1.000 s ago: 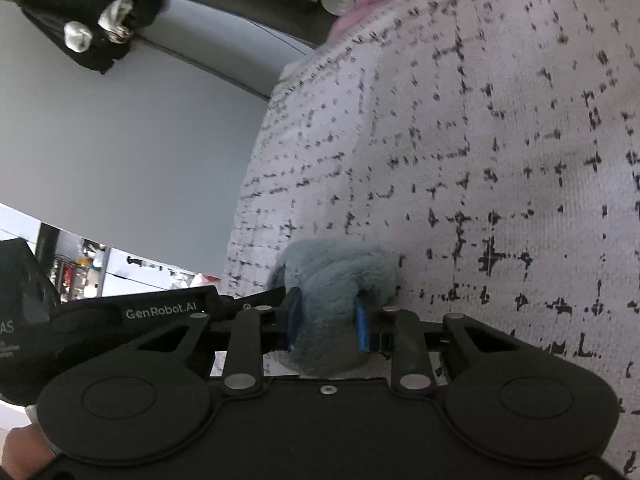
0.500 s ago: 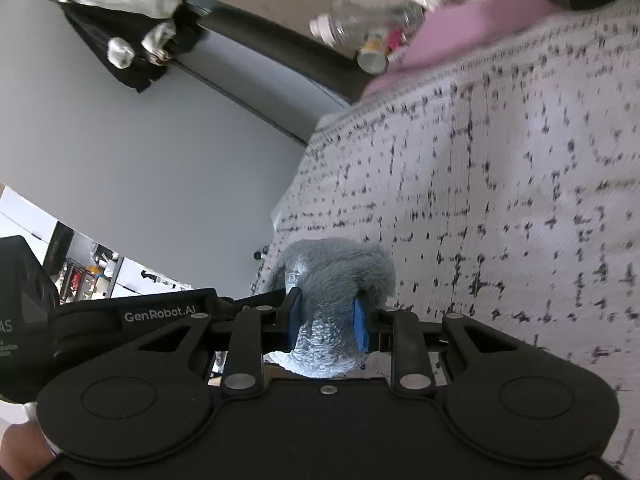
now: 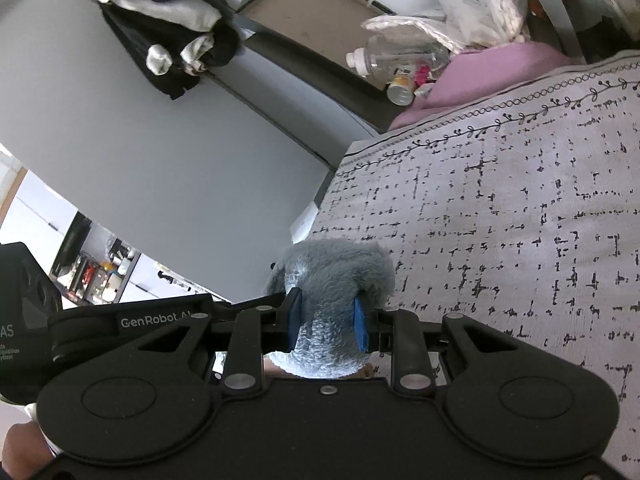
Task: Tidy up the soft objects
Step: 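Lift the fluffy plush with both tools and carry it over the box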
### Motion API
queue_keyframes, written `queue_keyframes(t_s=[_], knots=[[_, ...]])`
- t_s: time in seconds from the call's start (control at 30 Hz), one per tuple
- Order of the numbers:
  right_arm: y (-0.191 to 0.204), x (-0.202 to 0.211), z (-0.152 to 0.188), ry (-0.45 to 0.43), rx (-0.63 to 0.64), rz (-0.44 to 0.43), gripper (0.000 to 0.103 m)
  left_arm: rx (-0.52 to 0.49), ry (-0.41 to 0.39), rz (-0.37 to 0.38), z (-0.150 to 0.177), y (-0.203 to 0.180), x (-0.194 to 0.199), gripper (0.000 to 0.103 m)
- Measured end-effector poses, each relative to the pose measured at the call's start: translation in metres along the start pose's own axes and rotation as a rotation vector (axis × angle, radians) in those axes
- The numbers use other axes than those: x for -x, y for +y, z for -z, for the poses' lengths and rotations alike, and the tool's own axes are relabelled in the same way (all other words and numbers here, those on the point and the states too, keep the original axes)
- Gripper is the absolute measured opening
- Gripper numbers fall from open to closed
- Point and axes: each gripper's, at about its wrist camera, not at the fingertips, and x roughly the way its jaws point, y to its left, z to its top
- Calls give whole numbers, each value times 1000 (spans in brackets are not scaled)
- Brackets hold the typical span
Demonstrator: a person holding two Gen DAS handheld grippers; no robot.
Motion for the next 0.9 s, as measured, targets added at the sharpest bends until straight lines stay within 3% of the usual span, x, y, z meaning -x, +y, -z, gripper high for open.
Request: queue_keyframes(t_s=[0.43, 0.9], knots=[[39, 9, 16, 20, 88, -51, 27, 54, -59, -10, 19, 25, 50, 15], [70, -1, 48, 87, 154, -61, 27, 119, -61, -35, 44, 66, 73, 15]])
